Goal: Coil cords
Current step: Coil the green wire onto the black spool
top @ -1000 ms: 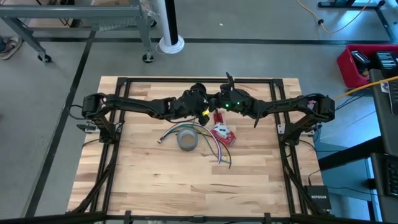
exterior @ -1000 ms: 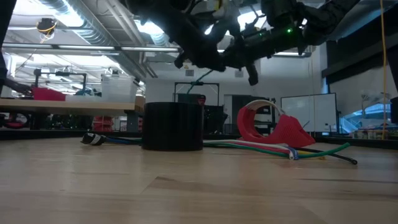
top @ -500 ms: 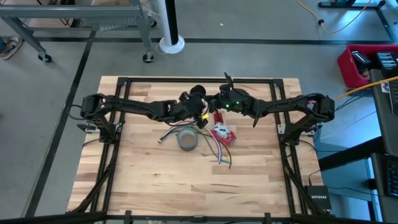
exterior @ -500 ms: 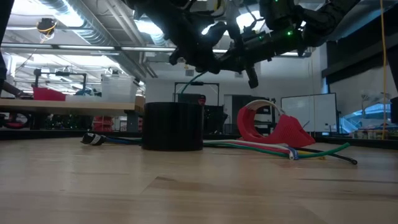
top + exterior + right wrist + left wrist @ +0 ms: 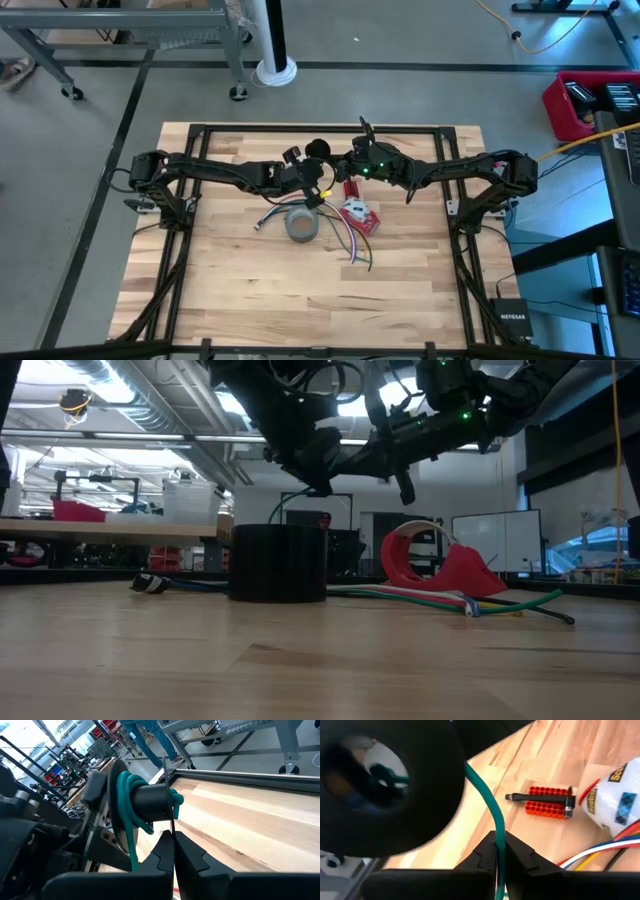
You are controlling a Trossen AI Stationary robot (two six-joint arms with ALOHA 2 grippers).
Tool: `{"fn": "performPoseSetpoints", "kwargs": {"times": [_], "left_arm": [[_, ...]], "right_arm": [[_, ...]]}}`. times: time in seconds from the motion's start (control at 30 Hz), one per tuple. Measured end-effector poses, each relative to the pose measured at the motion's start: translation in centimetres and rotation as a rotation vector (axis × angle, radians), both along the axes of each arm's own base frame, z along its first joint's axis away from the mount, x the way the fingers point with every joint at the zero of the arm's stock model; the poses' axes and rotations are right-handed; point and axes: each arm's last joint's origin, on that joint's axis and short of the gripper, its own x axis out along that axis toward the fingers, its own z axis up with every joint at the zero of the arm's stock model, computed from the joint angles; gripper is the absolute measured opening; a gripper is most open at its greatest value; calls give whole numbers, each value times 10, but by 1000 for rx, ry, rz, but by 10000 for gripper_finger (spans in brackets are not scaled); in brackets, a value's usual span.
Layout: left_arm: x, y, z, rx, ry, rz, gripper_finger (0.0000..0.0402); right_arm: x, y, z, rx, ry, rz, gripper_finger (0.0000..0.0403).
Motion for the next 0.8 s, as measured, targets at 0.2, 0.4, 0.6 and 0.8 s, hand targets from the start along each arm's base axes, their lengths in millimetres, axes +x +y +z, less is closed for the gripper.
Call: {"fn": "performPoseSetpoints", "kwargs": {"times": [0.2,0.4,0.6,0.8], "left_arm": [[-4,3,-5,-82,14,41,28],[-12,5,-12,-155,104,48,71],[-17,5,-15,-178,140,76,107],[-27,4,-20,-187,228,149,109]], "right_arm": [[0,-1,1,0,-3,-13,3],[0,-1,1,0,-3,-11,3],[0,-1,0,2,4,-10,3],[-3,0,2,-1,29,-8,3]]}}
